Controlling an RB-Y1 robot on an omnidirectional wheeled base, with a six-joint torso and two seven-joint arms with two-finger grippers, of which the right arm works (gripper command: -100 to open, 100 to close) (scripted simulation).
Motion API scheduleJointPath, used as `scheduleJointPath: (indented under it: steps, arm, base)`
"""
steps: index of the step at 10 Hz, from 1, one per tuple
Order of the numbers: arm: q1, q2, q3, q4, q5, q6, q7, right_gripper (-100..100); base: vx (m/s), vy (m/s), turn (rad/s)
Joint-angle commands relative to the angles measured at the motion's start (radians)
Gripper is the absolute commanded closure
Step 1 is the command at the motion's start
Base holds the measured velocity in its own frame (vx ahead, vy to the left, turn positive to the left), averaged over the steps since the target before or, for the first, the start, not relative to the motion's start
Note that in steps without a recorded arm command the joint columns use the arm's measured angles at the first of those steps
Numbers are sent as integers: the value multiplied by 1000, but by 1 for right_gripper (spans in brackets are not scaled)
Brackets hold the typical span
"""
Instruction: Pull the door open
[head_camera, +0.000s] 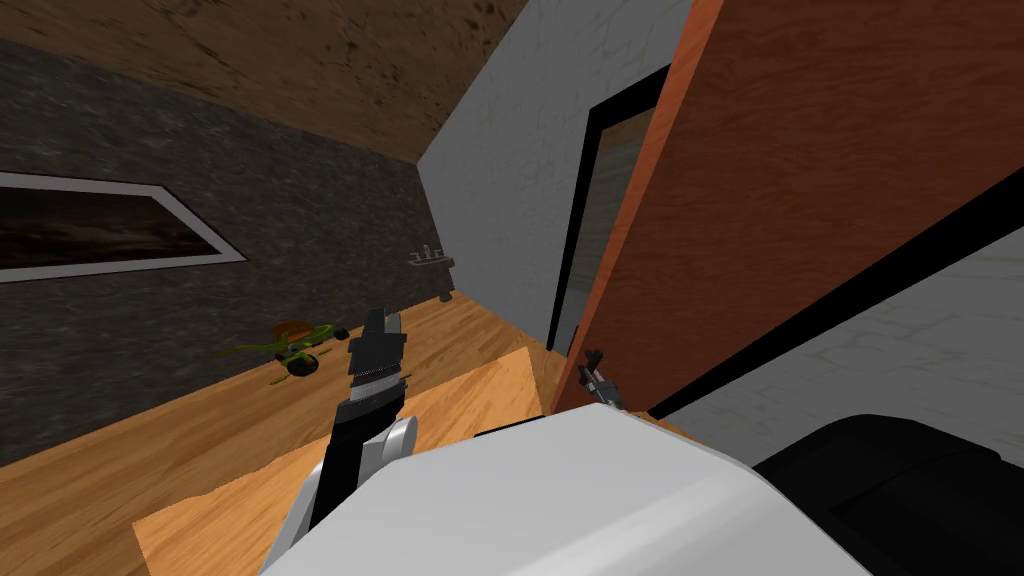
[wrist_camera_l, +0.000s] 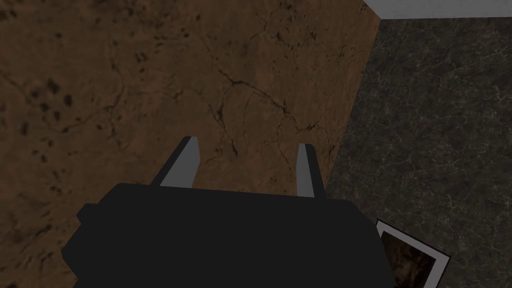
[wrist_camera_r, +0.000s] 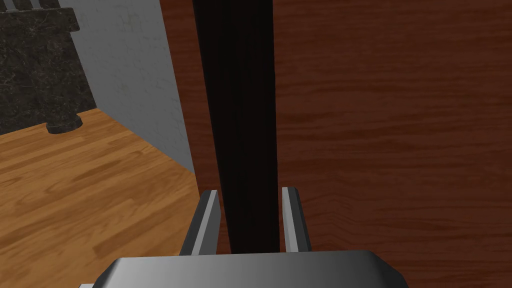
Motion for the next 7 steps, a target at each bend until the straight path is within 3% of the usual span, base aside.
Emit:
scheduleJointPath:
  steps: [1, 7]
  arm:
    - [0, -4, 10, 9, 7, -14, -12, 100]
    - [3, -33, 48, 39, 33, -65, -58, 100]
  base:
    - [-200, -28, 111]
    - [-198, -34, 108]
